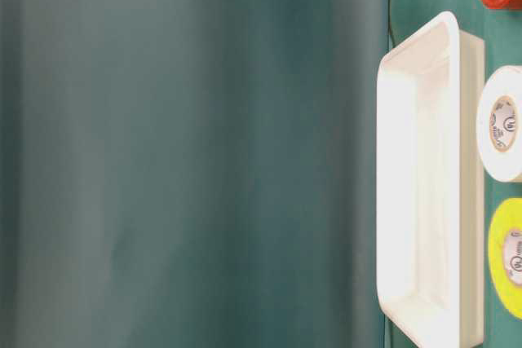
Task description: Pick up the tape from a random location and place it into the white case.
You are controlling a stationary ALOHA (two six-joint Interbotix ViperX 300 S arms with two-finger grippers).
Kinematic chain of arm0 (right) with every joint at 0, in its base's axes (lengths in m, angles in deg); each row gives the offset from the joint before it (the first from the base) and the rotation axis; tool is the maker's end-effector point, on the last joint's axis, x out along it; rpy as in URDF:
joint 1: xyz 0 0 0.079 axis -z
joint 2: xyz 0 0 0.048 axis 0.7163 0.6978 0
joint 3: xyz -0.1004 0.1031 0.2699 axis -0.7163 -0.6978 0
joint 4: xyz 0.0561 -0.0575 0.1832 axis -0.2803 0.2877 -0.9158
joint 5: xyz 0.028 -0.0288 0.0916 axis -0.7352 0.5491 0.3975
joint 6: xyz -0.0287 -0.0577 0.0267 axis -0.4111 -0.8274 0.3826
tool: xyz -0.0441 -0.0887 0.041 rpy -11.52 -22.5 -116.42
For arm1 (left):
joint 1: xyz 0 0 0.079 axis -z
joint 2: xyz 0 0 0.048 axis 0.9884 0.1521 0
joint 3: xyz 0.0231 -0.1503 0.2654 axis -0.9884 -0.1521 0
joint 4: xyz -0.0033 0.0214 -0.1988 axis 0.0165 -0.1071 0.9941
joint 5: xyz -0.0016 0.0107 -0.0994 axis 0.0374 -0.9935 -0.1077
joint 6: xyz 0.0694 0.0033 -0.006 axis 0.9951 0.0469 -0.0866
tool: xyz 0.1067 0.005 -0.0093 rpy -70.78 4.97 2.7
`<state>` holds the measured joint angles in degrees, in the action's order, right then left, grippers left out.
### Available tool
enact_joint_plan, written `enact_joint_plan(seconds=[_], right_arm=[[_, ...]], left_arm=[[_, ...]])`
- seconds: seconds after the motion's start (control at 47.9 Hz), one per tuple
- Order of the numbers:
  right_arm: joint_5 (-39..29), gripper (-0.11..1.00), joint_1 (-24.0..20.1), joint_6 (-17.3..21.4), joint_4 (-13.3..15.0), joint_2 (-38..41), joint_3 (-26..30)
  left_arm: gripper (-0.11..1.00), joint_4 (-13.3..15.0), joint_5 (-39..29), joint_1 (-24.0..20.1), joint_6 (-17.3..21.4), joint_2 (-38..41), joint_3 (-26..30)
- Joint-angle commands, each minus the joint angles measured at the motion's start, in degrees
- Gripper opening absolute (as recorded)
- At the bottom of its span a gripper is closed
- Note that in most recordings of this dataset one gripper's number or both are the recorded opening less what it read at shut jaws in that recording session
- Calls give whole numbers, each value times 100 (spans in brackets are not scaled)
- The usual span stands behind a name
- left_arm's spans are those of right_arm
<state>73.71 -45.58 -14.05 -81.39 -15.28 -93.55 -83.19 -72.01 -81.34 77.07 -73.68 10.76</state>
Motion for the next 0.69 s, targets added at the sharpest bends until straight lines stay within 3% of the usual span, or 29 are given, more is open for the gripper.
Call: enact_joint_plan(seconds=[0.0, 0.355, 0.669], right_arm=[[18, 0, 0, -9, 9, 53, 167], [18, 0, 0, -9, 9, 70, 193], [18, 0, 9, -9, 18, 88, 193]], left_arm=[[98, 9, 0, -9, -9, 26, 132], [98, 18, -53, -35, 9, 176, 220], [98, 18, 176, -176, 18, 1389, 967]])
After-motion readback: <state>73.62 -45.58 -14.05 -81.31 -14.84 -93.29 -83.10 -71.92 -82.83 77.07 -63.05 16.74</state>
